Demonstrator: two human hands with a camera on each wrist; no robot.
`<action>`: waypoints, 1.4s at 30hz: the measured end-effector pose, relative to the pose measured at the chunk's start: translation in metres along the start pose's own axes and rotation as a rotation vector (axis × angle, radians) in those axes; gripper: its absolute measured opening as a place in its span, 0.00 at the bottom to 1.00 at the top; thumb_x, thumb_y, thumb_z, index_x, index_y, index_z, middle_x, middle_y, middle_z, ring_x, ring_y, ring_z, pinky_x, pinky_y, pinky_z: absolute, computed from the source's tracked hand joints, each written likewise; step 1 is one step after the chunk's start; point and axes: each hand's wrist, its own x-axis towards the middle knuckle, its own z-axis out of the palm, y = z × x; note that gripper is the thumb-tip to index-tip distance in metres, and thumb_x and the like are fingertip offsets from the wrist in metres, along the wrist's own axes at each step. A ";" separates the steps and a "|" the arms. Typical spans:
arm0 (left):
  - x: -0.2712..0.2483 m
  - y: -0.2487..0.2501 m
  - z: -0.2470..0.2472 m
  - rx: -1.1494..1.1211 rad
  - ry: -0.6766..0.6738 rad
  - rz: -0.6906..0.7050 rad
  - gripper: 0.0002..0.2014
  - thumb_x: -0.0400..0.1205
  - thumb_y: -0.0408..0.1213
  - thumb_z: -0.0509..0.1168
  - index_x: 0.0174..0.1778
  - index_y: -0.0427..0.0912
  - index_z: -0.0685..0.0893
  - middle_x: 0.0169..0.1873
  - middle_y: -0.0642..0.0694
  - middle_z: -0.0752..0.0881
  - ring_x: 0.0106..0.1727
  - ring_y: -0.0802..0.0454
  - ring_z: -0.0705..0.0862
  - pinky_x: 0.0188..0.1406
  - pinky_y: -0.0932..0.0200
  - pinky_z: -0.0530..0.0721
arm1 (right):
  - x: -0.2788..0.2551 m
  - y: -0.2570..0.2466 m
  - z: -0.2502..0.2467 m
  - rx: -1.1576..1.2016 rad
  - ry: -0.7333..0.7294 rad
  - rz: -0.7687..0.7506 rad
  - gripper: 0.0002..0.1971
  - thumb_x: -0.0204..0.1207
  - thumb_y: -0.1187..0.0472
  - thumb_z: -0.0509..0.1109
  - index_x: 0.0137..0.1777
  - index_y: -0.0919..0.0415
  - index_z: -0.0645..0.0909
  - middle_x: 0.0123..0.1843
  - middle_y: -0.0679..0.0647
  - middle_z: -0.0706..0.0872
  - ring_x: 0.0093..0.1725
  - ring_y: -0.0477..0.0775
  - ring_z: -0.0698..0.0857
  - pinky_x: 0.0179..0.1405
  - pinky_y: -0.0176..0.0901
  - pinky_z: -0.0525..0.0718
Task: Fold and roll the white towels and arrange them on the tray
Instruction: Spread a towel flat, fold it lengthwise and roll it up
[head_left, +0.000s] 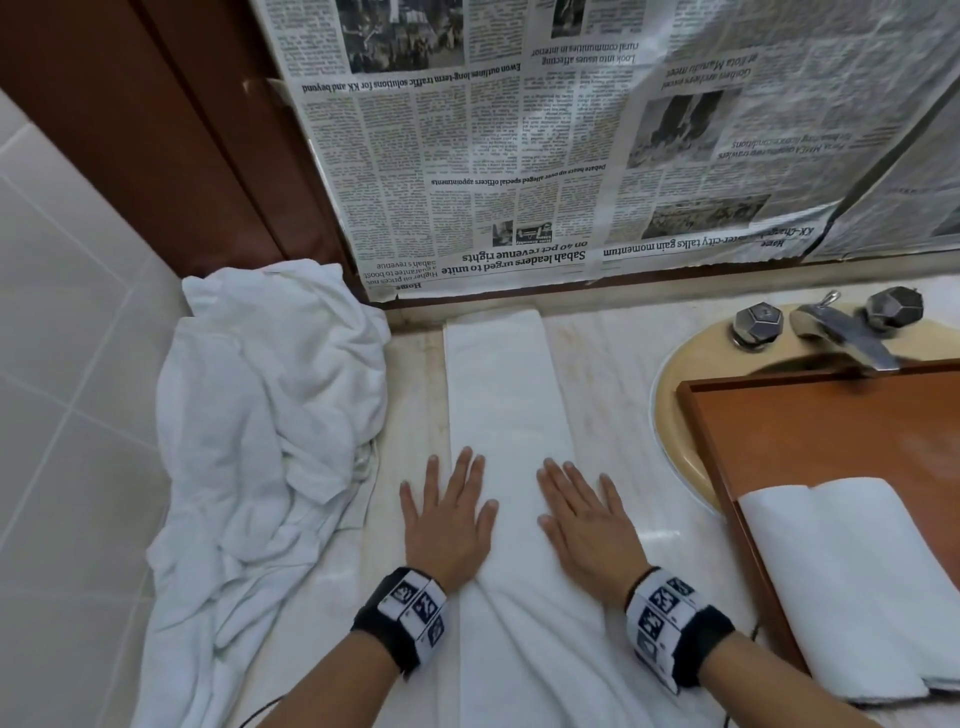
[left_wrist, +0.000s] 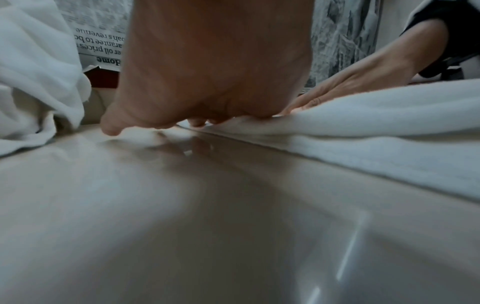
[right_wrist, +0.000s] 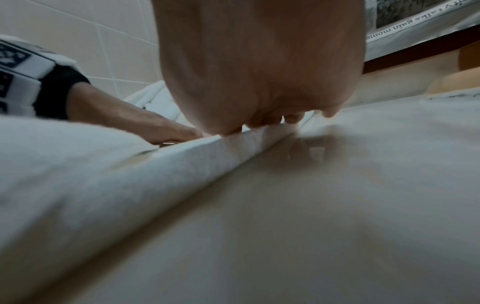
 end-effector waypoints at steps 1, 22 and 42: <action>0.012 0.001 -0.003 -0.005 -0.009 -0.011 0.35 0.82 0.63 0.30 0.88 0.60 0.44 0.86 0.63 0.41 0.88 0.44 0.42 0.81 0.26 0.43 | 0.012 0.004 -0.006 -0.012 -0.011 0.006 0.29 0.85 0.46 0.47 0.82 0.58 0.69 0.83 0.50 0.67 0.80 0.53 0.73 0.80 0.60 0.61; 0.016 0.005 -0.026 -0.299 0.092 0.213 0.30 0.76 0.58 0.50 0.69 0.56 0.84 0.67 0.59 0.83 0.70 0.50 0.71 0.67 0.50 0.67 | -0.005 0.016 -0.047 0.359 -0.086 0.062 0.15 0.83 0.50 0.65 0.63 0.55 0.82 0.57 0.49 0.82 0.58 0.53 0.81 0.60 0.52 0.78; -0.035 -0.003 -0.020 -0.344 0.031 0.187 0.07 0.80 0.32 0.66 0.51 0.45 0.83 0.43 0.48 0.78 0.43 0.49 0.79 0.45 0.57 0.75 | -0.093 -0.057 -0.044 0.641 -0.133 0.228 0.11 0.77 0.48 0.69 0.45 0.55 0.79 0.39 0.49 0.83 0.39 0.52 0.81 0.37 0.45 0.79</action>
